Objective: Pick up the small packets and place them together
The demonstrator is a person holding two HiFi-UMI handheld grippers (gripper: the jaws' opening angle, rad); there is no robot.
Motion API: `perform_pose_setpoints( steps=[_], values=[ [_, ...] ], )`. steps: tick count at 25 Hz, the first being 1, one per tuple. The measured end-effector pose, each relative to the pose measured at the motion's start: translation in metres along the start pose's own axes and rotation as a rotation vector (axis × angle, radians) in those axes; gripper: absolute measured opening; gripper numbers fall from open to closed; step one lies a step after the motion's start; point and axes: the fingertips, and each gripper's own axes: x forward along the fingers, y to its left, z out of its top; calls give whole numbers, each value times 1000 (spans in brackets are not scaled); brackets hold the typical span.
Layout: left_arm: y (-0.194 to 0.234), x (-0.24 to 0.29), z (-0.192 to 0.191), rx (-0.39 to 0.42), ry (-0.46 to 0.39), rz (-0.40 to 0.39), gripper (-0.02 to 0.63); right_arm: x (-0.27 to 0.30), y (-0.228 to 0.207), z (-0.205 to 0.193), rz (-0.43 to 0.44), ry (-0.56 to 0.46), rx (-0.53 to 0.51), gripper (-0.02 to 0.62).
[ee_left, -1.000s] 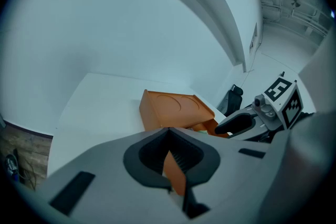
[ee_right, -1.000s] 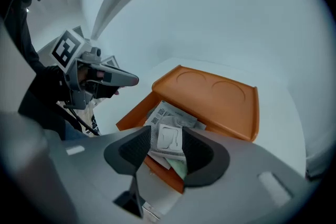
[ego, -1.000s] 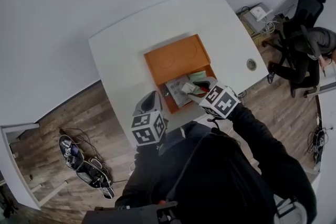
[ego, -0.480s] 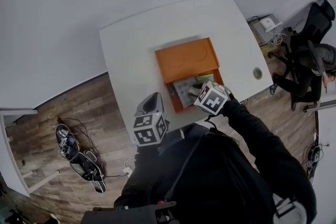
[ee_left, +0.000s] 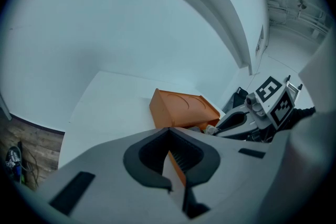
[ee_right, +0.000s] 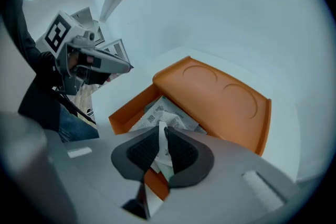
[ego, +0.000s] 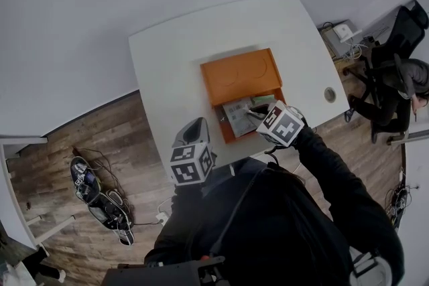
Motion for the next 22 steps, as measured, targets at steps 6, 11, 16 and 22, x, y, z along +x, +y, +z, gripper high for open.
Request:
perform_pose_setpoints(
  steps=[6, 11, 16, 22],
  values=[
    [-2, 2, 2, -8, -8, -2, -2, -40, -29, 61, -81, -205, 27, 44],
    [-3, 2, 1, -13, -6, -1, -2, -37, -56, 112, -121, -276, 19, 44],
    [1, 0, 3, -22, -4, 1, -2, -6, -65, 144, -118, -231, -17, 44],
    [3, 0, 3, -27, -5, 3, -2, 28, -69, 143, -128, -121, -67, 44]
  ],
)
